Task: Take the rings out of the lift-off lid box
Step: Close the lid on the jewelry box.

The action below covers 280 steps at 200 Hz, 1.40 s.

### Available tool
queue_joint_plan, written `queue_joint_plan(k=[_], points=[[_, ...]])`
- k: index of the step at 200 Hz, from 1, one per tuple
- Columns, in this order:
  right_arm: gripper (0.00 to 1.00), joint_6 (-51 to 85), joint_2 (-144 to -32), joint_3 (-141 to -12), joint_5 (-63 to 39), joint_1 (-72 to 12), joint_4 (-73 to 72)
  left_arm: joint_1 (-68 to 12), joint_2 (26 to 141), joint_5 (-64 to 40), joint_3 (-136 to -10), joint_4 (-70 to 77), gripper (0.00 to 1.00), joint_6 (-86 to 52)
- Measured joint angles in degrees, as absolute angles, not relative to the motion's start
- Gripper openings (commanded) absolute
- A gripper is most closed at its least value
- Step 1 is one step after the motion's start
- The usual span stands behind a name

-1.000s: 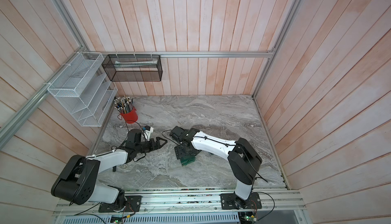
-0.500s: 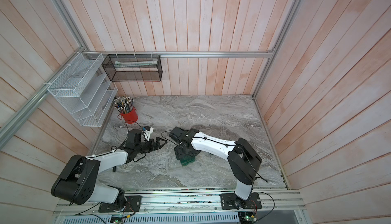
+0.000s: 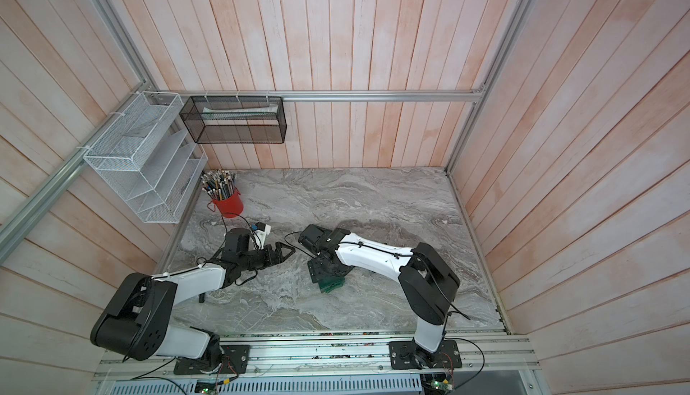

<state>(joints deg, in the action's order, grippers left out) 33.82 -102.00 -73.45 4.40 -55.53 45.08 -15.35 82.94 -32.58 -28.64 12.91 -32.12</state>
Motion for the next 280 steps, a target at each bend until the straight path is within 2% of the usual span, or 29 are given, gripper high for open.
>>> queue_joint_plan(k=[280], points=[[0.81, 34.3, -103.1, -74.5, 4.2, -56.1, 46.3, -15.3, 83.6, -32.6, -28.6, 13.9, 1.0, -32.1]])
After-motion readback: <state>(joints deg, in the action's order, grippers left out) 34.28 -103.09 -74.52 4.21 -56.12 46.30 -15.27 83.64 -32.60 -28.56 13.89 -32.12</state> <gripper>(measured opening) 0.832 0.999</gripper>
